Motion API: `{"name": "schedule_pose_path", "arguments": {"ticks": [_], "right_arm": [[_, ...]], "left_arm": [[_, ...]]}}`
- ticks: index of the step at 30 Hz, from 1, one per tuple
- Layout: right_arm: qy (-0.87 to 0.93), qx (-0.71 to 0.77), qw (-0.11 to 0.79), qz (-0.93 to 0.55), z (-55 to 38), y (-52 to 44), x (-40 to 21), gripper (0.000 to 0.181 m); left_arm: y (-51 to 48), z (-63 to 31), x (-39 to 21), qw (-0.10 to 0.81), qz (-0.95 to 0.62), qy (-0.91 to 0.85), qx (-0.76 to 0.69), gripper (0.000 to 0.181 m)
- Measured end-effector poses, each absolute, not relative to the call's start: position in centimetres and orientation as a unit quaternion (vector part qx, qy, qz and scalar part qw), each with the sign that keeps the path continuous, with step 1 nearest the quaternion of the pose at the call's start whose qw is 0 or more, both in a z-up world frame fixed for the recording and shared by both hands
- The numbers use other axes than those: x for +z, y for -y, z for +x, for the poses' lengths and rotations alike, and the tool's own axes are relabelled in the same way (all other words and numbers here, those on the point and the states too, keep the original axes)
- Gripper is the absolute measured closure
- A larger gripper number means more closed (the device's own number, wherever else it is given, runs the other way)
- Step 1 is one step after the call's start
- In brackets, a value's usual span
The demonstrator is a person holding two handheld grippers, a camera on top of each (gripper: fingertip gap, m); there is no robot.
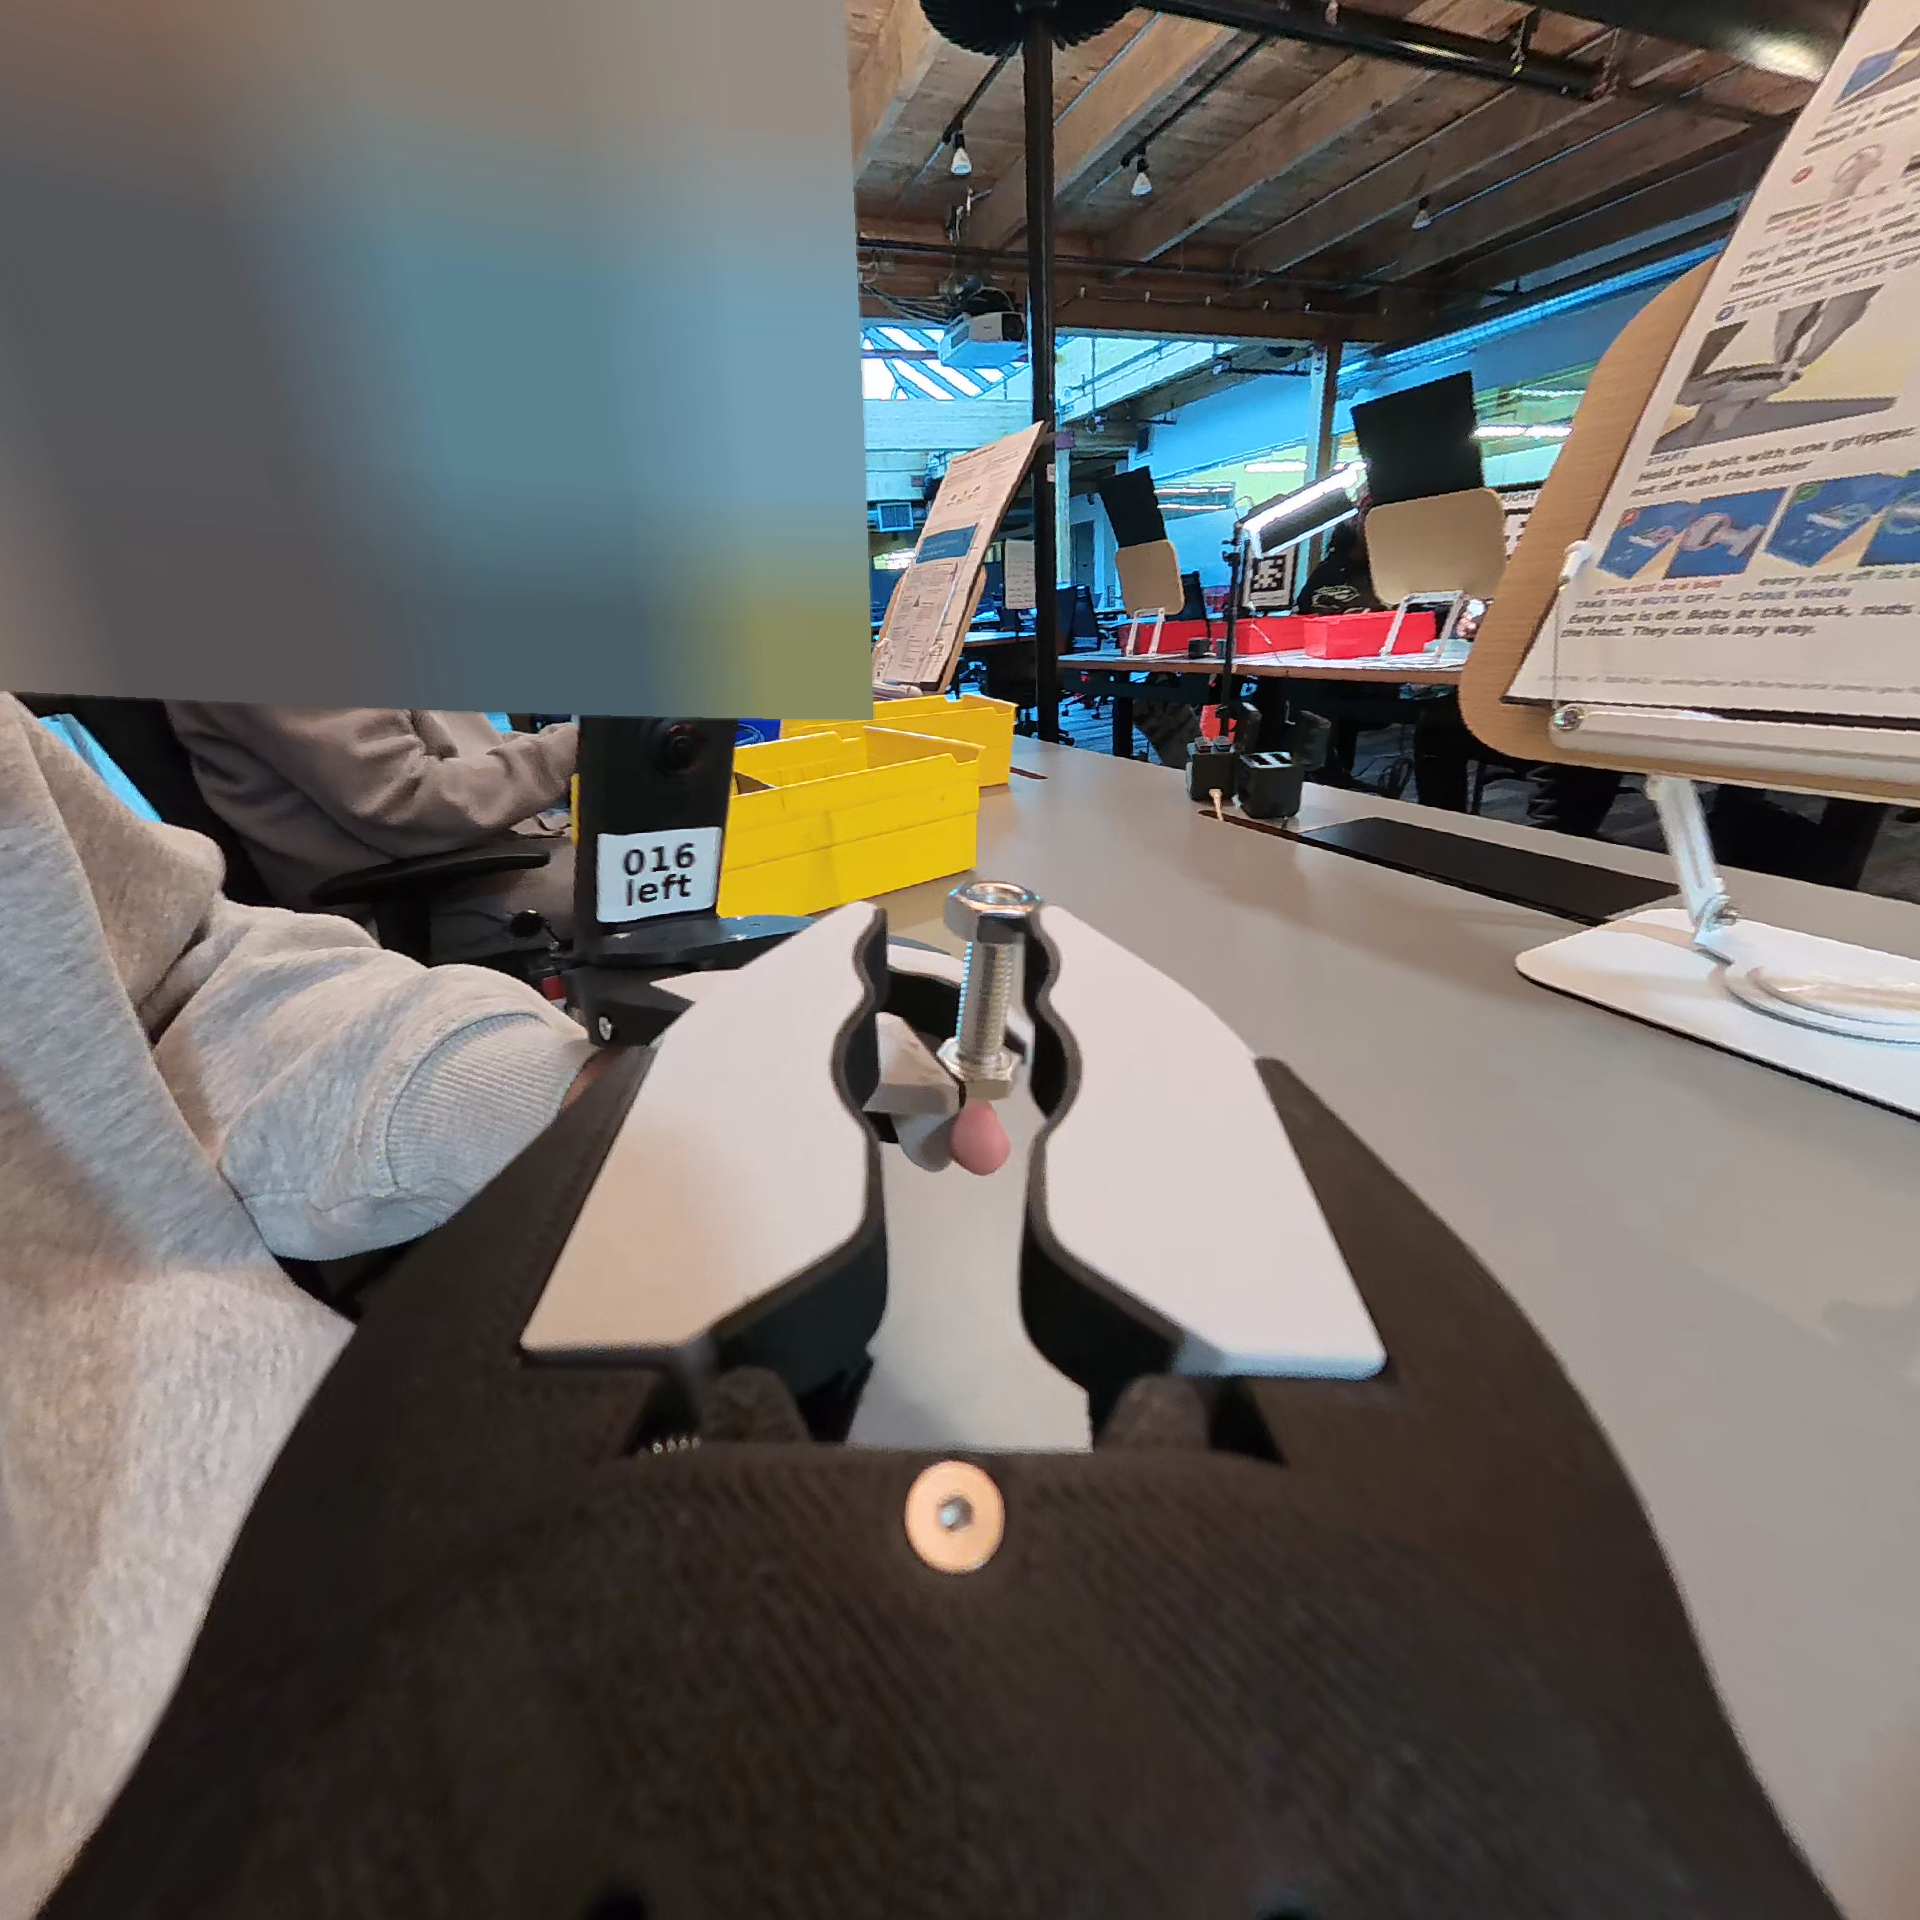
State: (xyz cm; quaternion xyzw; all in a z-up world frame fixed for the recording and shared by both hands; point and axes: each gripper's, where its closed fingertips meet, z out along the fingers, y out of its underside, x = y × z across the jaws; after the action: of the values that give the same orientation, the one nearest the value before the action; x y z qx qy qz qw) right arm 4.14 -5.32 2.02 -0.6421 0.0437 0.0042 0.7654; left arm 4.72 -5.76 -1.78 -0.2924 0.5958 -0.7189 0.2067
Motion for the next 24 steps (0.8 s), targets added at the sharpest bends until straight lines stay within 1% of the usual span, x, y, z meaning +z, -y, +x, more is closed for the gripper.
{"name": "schedule_pose_path", "arguments": {"ticks": [3,6,8,14,17,21,24], "right_arm": [[-0.049,-0.003,0.767,-0.640,4.44,5.35,2.02,0.151],[-0.050,0.008,0.765,-0.643,4.36,5.20,1.86,0.150],[-0.045,0.008,0.765,-0.643,4.19,5.17,1.87,0.151],[-0.035,0.014,0.765,-0.643,3.80,5.27,2.01,0.160],[-0.041,0.010,0.766,-0.641,4.03,5.35,2.07,0.159],[-0.046,0.006,0.767,-0.640,4.27,5.31,2.02,0.152],[-0.039,0.015,0.765,-0.643,3.89,5.21,1.96,0.155]], "left_arm": [[5.85,4.66,-1.80,0.206,-0.291,-0.597,-0.719,0.163],[5.94,4.61,-1.84,0.205,-0.289,-0.599,-0.718,0.163],[5.89,4.65,-1.82,0.206,-0.290,-0.598,-0.718,0.163],[5.66,4.78,-1.76,0.206,-0.294,-0.594,-0.720,0.163],[5.74,4.73,-1.77,0.206,-0.293,-0.596,-0.719,0.163],[5.84,4.68,-1.82,0.205,-0.291,-0.598,-0.718,0.163],[5.78,4.73,-1.80,0.207,-0.292,-0.597,-0.718,0.163]]}}
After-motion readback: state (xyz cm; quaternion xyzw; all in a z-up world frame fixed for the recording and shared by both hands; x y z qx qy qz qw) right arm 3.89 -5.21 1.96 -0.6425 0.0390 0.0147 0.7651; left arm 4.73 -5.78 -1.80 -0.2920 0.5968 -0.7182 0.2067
